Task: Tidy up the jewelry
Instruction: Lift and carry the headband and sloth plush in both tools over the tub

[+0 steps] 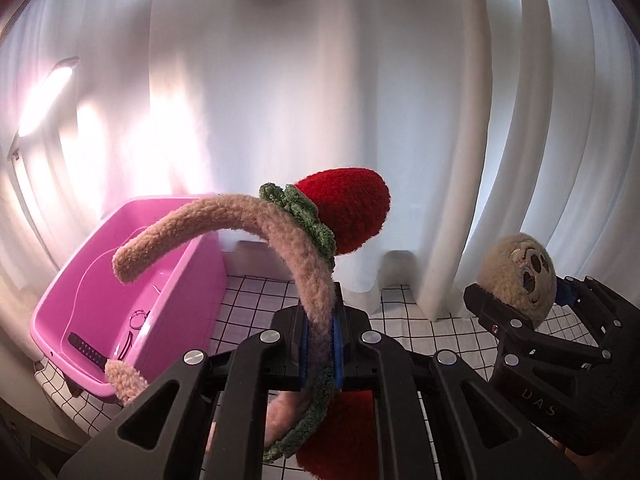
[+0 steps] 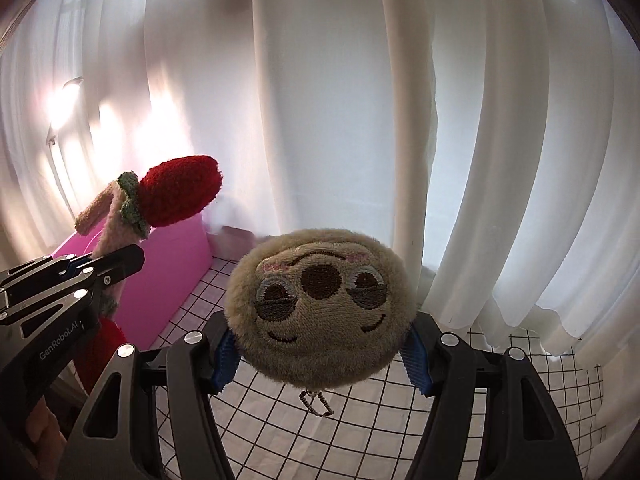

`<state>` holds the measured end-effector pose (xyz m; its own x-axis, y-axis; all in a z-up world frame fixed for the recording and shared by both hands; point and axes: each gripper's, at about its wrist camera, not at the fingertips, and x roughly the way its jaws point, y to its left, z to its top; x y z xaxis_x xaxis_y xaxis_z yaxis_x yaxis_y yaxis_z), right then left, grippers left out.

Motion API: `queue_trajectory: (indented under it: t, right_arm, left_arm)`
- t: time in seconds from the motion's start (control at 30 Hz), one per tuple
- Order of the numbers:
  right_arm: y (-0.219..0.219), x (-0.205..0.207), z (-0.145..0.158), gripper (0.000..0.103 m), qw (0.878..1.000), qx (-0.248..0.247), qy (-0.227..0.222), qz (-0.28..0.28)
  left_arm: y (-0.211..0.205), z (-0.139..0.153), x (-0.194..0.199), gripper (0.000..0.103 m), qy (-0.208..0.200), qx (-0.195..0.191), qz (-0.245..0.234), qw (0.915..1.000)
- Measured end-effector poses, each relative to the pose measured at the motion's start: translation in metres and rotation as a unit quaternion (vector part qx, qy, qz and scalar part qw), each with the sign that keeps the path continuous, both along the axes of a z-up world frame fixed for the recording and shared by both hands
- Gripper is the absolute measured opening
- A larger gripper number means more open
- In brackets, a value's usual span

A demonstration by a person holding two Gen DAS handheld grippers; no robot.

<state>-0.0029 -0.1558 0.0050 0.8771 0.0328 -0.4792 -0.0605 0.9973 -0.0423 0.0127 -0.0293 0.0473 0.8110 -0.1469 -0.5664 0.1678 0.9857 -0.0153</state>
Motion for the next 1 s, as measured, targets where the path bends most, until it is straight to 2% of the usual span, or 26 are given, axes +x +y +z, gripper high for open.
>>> queue_trajectory:
  t: [0.23,0.37,0.5,0.73,1.0]
  right_arm:
    - [0.05,0.025,0.026,0.064,0.998,-0.008,-0.021,0.063]
    - [0.092,0.045,0.031,0.064,0.994,-0.009,-0.017,0.106]
    - [0.136,0.071,0.028,0.064,0.989,-0.008,-0.004,0.148]
    - [0.211,0.104,0.017,0.064,0.978,-0.031,0.02,0.205]
    - [0.262,0.15,-0.014,0.064,0.97,-0.05,0.073,0.225]
  left_arm:
    - [0.054,0.034,0.011,0.009,-0.028,0.009,0.064,0.9975]
    - [0.103,0.041,0.019,0.009,-0.029,0.018,0.115,0.9928]
    - [0.15,0.042,0.03,0.009,-0.013,0.028,0.155,0.9874]
    - [0.214,0.018,0.051,0.009,0.023,0.038,0.197,0.9793]
    - [0.239,-0.02,0.084,0.01,0.072,0.04,0.202,0.9759]
